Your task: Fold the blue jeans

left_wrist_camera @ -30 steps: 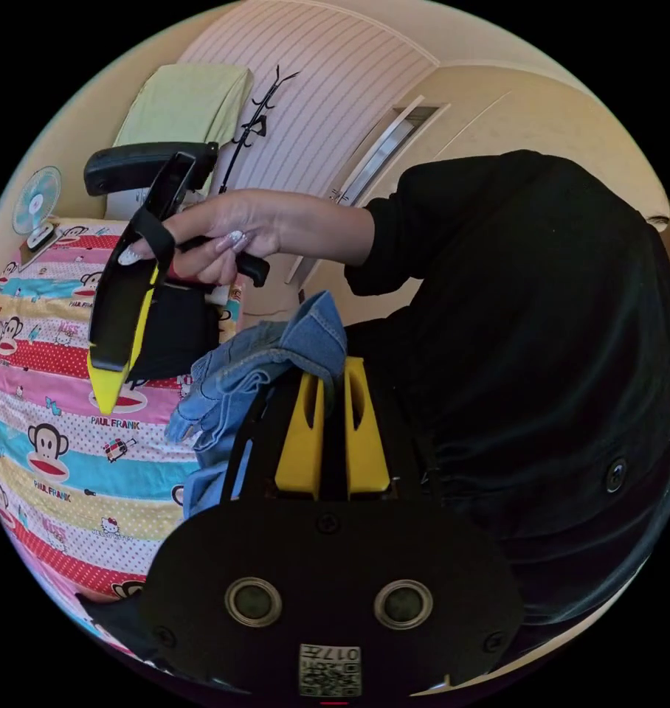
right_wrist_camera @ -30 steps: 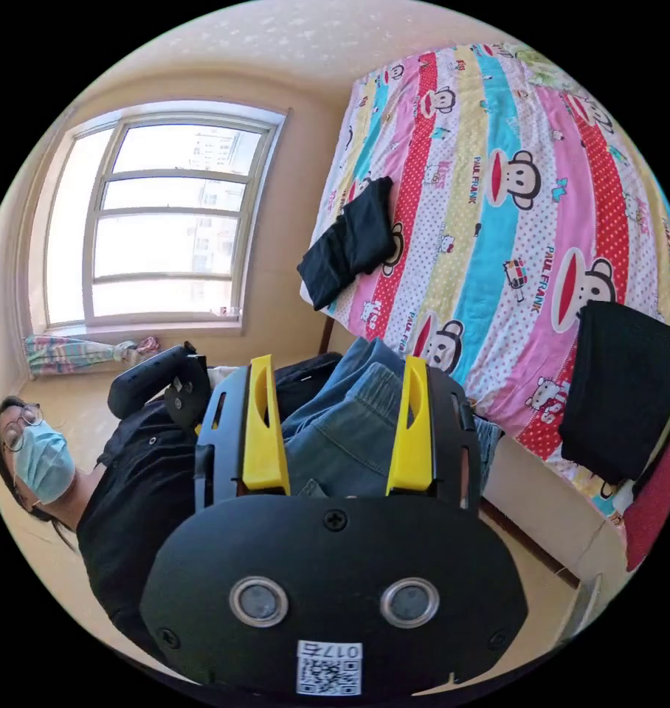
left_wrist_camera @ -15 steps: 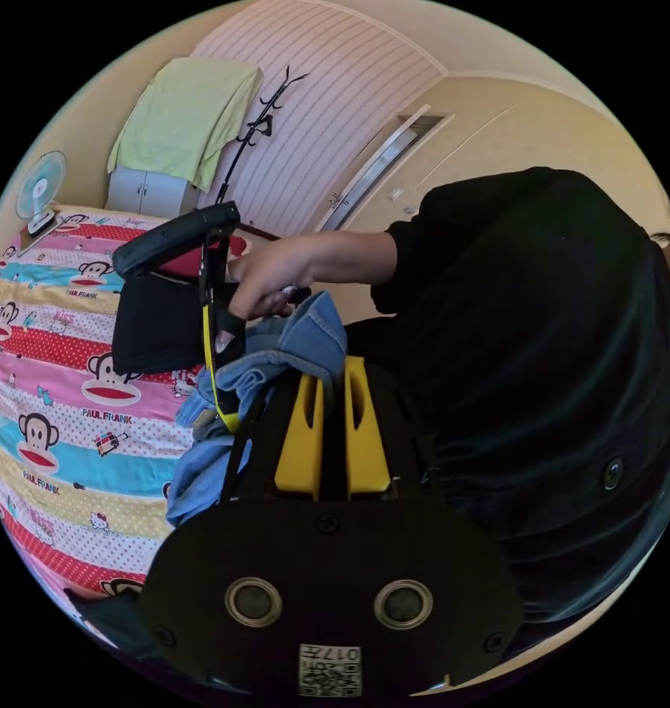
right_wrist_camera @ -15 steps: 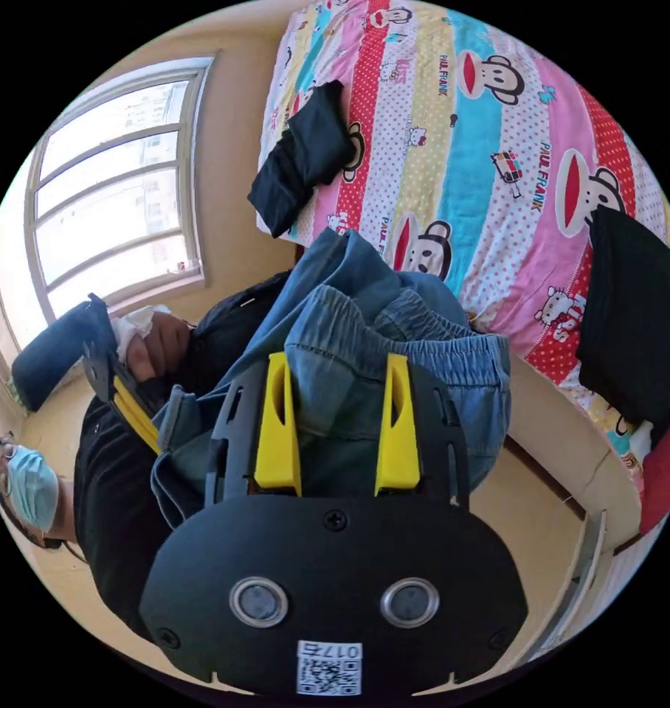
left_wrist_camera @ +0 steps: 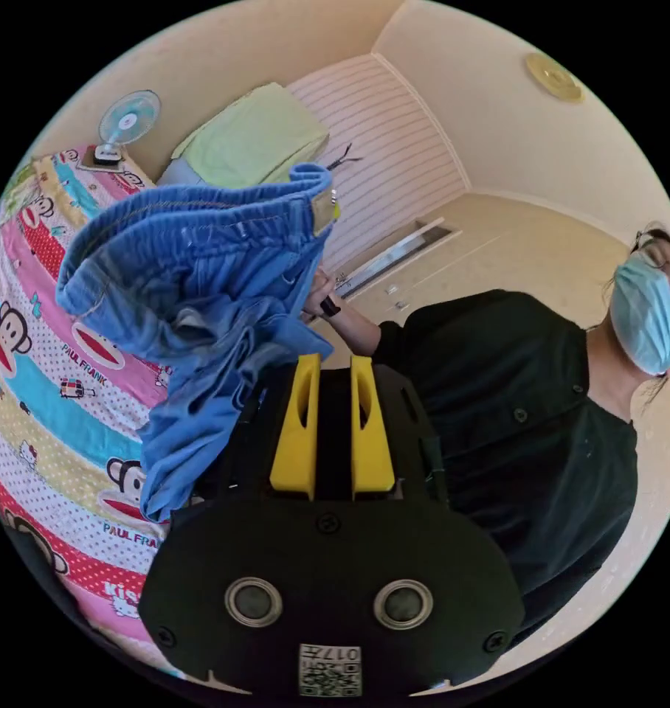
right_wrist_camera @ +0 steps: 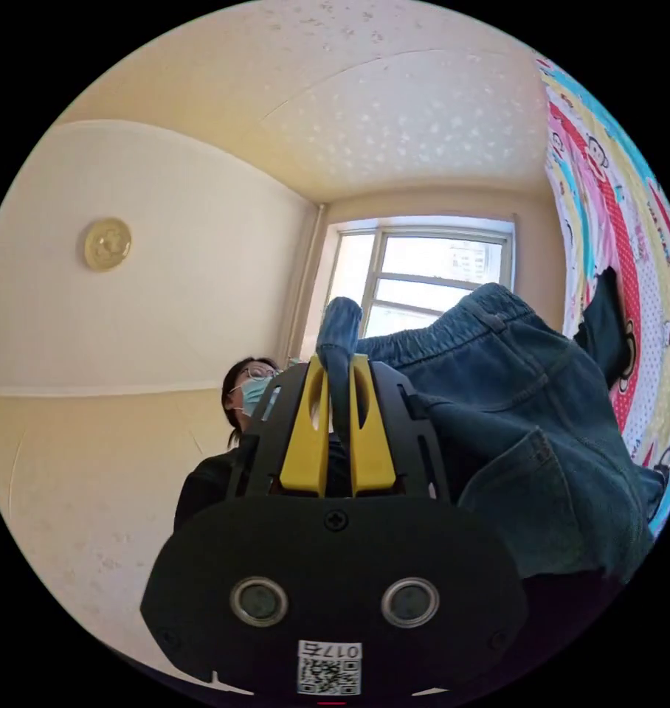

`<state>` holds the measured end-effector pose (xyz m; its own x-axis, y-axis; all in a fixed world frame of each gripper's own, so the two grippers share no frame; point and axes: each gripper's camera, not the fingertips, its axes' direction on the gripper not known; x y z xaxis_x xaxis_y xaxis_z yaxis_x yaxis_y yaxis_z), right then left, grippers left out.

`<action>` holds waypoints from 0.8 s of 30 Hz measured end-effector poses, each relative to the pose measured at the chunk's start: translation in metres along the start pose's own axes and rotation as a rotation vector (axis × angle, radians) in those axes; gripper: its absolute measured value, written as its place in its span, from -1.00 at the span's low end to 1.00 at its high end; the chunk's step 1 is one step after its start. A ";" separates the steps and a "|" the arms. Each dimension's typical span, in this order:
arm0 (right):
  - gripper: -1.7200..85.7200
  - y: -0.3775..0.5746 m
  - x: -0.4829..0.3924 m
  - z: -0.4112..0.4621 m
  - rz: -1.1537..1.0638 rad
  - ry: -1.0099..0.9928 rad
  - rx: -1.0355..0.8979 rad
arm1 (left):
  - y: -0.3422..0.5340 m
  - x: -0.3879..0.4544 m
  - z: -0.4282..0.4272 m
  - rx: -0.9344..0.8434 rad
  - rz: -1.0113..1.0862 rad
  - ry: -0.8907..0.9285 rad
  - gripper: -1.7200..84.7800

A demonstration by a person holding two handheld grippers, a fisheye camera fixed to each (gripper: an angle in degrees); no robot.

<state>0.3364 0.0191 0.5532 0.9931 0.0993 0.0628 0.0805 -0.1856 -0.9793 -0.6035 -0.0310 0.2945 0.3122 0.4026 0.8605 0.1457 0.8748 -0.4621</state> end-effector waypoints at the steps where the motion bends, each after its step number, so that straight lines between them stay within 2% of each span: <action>1: -0.85 -0.002 -0.006 0.006 -0.027 0.037 -0.007 | 0.007 -0.001 -0.015 0.087 -0.019 0.011 -0.77; 2: -0.85 -0.007 -0.017 0.018 -0.078 0.093 -0.013 | 0.011 -0.001 -0.022 0.127 -0.032 0.008 -0.76; 5: -0.86 -0.024 -0.030 0.048 -0.124 0.091 -0.046 | 0.026 0.000 -0.048 0.238 -0.133 -0.088 -0.71; 10: -0.86 -0.055 -0.060 0.120 -0.199 -0.015 -0.182 | 0.044 0.019 -0.072 0.276 -0.294 -0.437 -0.60; 12: -0.86 -0.069 -0.087 0.163 -0.250 -0.086 -0.267 | 0.050 0.030 -0.084 0.326 -0.292 -0.483 -0.57; 14: -0.87 -0.077 -0.110 0.195 -0.285 -0.130 -0.329 | 0.054 0.040 -0.100 0.388 -0.253 -0.443 -0.55; 17: -0.87 -0.083 -0.154 0.251 -0.351 -0.175 -0.460 | 0.052 0.050 -0.128 0.485 -0.158 -0.285 -0.50; 21: -0.87 -0.076 -0.211 0.310 -0.468 -0.163 -0.589 | 0.033 0.057 -0.168 0.571 0.003 0.022 -0.41; 24: -0.88 -0.071 -0.230 0.315 -0.492 -0.088 -0.574 | 0.008 0.067 -0.176 0.592 0.146 0.303 -0.48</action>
<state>0.0753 0.3170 0.5480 0.8227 0.3752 0.4270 0.5678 -0.5769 -0.5872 -0.4160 -0.0444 0.3107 0.5513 0.5096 0.6606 -0.4292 0.8522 -0.2992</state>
